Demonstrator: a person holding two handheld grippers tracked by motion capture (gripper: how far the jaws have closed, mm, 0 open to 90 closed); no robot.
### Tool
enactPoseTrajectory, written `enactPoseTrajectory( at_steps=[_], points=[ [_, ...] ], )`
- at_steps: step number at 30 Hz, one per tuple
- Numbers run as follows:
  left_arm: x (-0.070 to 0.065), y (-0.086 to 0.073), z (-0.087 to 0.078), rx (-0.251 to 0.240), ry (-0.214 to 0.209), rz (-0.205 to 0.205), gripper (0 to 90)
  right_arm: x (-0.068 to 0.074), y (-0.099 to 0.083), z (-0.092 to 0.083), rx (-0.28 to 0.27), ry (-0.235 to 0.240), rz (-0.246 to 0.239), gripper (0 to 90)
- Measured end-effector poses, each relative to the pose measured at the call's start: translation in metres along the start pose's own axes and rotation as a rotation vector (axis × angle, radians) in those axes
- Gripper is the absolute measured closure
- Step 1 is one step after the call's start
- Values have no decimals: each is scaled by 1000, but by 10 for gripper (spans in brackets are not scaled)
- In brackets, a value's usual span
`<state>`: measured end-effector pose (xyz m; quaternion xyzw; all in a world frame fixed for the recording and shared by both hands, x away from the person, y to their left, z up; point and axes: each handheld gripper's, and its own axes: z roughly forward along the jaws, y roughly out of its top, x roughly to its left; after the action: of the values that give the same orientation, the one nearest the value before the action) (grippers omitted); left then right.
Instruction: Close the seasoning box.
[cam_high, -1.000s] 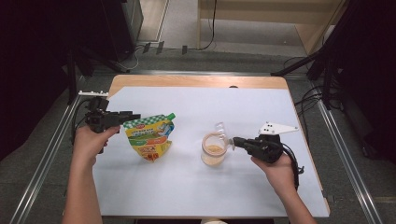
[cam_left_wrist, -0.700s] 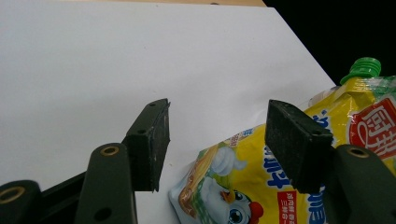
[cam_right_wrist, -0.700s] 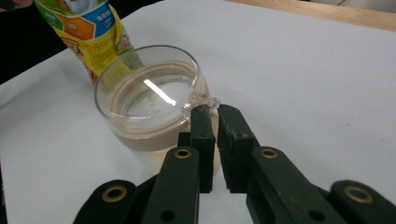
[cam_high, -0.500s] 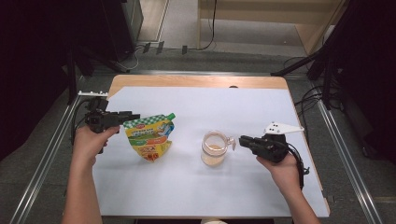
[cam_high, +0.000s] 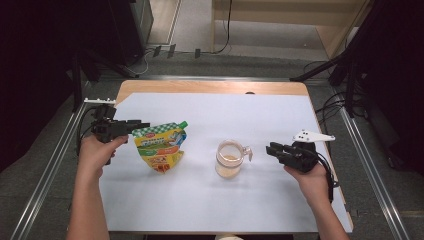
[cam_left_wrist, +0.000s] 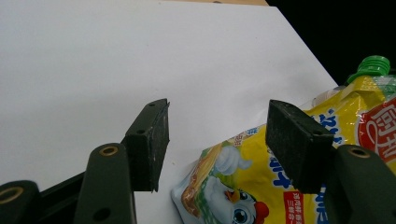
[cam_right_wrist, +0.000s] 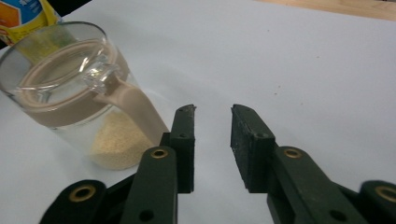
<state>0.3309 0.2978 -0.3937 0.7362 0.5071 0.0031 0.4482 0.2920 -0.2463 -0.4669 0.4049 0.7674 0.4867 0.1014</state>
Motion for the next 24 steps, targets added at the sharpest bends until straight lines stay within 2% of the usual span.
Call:
enactPoseTrajectory(
  at_steps=[3,6,9,10,11,13,16,20,24],
  points=[
    [1,-1,1,1,1,-4,402,-4,-1,1,1,-8,7,645],
    [3,-1,2,8,2,-5,400,-10,-3,2,3,-17,19,534],
    [4,-2,3,7,3,-14,399,-15,-6,3,-8,-35,11,471],
    [4,-2,3,9,4,-13,399,-16,-7,3,-27,-52,13,439],
    [4,-3,3,8,3,-15,399,-15,-8,4,-63,-108,5,381],
    [6,-3,4,14,5,-15,398,-17,-9,4,-59,-140,-24,377],
    [7,-4,5,21,10,-17,397,-21,-13,7,-34,-160,-22,341],
    [8,-5,6,28,17,-16,398,-29,-18,9,-9,-182,5,299],
    [9,-6,7,24,23,-22,397,-36,-21,7,-4,-178,58,291]
  ],
)
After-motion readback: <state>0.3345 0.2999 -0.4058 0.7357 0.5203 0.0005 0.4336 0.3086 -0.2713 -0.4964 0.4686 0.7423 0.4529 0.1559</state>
